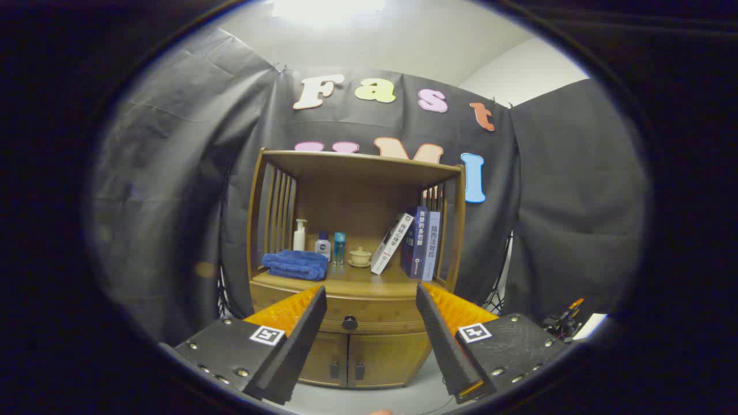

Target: Pull open the drawer, take out the items inside it, and place them on the countertop above the cabinet.

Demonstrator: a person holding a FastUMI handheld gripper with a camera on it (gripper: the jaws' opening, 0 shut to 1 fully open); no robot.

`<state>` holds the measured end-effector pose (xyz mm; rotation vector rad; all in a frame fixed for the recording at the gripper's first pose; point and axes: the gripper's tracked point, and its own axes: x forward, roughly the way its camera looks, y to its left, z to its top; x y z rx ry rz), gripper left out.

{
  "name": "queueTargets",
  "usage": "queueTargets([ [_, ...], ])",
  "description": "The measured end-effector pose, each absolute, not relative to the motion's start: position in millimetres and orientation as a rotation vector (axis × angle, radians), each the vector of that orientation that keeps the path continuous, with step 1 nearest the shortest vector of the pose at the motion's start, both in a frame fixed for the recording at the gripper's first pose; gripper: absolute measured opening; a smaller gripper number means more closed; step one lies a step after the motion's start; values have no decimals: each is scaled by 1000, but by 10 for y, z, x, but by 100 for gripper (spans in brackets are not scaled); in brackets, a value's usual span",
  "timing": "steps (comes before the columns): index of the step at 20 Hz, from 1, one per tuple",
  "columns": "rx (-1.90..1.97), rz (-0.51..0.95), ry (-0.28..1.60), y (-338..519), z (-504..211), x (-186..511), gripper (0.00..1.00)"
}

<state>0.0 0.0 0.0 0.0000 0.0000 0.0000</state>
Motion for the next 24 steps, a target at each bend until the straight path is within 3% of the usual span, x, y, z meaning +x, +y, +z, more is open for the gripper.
queueTargets([
  [24, 9, -17, 72, -7, -374, 264, 94],
])
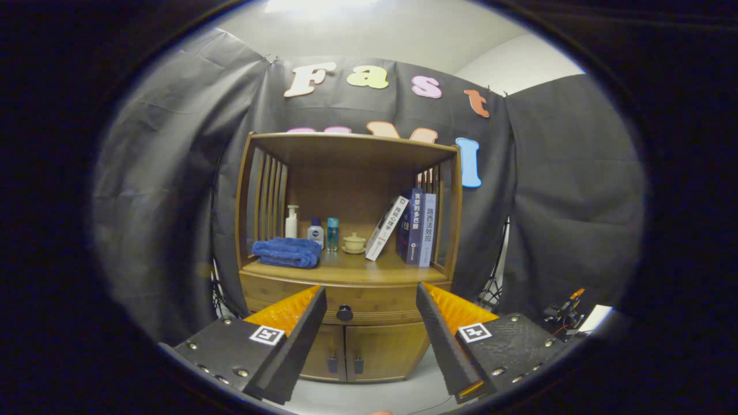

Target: Pull open the drawer, take out the items inside it, and place them on the countertop above the cabinet.

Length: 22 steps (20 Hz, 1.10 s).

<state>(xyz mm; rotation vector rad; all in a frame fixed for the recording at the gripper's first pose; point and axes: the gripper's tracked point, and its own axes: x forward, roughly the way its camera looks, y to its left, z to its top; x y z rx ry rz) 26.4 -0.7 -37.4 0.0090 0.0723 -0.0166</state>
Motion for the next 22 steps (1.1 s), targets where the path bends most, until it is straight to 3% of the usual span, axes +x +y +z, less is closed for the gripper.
queueTargets([
  [14, 162, 35, 194, 385, -1511, 1395, 94],
  [17, 190, 62, 234, 484, -1781, 1686, 86],
  [21, 193, 60, 318, 531, -2168, 2029, 83],
  [22, 183, 54, 342, 526, -2275, 2102, 77],
])
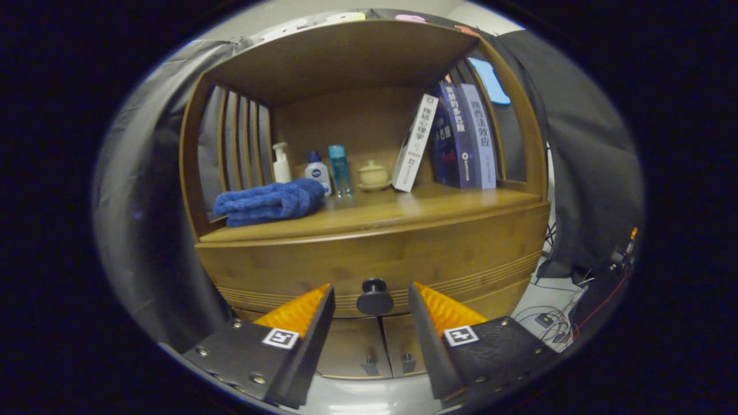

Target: Pull open the drawer, take out the items inside it, and place them on the countertop above the cabinet.

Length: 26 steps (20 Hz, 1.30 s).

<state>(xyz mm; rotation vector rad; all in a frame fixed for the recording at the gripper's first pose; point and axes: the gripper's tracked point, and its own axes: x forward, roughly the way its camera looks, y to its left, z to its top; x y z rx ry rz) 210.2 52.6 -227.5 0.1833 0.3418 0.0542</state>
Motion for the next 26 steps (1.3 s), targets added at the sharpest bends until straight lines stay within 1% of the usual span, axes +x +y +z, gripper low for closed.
queueTargets([
  [1, 180, 56, 366, 534, -2347, 2148, 71],
  [2, 183, 57, 378, 547, -2395, 2191, 71],
  [6, 178, 51, 381, 583, -2441, 2366, 52],
  [8, 174, 60, 398, 598, -2458, 2382, 53],
  [9, 160, 63, 407, 611, -2465, 2397, 44],
  [13, 146, 89, 402, 614, -2466, 2401, 40],
  [14, 156, 88, 399, 613, -2488, 2401, 35],
  [19, 157, 73, 419, 616, -2471, 2274, 35],
  [26, 165, 34, 421, 558, -2429, 1762, 35],
])
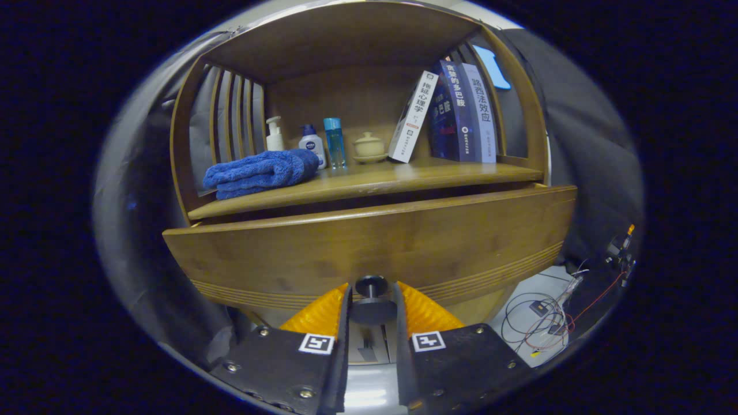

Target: Pull open the drawer, take out the items inside it, and place them on the countertop above the cabinet.

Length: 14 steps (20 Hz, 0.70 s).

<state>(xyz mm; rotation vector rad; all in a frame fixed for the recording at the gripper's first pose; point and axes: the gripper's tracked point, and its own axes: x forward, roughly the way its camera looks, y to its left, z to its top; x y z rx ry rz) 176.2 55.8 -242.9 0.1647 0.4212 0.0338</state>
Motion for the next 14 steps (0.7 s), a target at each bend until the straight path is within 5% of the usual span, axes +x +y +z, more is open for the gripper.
queueTargets([
  [14, 123, -39, 456, 463, -2355, 1020, 35],
])
